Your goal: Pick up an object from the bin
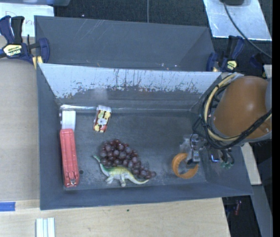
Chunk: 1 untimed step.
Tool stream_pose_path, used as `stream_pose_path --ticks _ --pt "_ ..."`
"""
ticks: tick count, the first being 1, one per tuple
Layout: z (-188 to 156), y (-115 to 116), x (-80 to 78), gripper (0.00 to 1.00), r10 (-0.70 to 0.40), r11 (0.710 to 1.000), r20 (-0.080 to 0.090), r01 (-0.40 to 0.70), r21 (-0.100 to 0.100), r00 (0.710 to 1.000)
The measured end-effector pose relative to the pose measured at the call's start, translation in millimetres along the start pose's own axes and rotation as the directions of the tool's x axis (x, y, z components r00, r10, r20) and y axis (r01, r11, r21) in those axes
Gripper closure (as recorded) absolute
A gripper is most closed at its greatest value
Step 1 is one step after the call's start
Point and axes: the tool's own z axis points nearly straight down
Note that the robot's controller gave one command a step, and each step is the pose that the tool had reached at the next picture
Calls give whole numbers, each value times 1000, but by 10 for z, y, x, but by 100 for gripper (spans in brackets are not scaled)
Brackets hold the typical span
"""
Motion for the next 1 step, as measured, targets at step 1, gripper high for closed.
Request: stream_pose_path --ticks 1 --pt "-21 -1 -10 100 -1 1000 4 1 1 1000"
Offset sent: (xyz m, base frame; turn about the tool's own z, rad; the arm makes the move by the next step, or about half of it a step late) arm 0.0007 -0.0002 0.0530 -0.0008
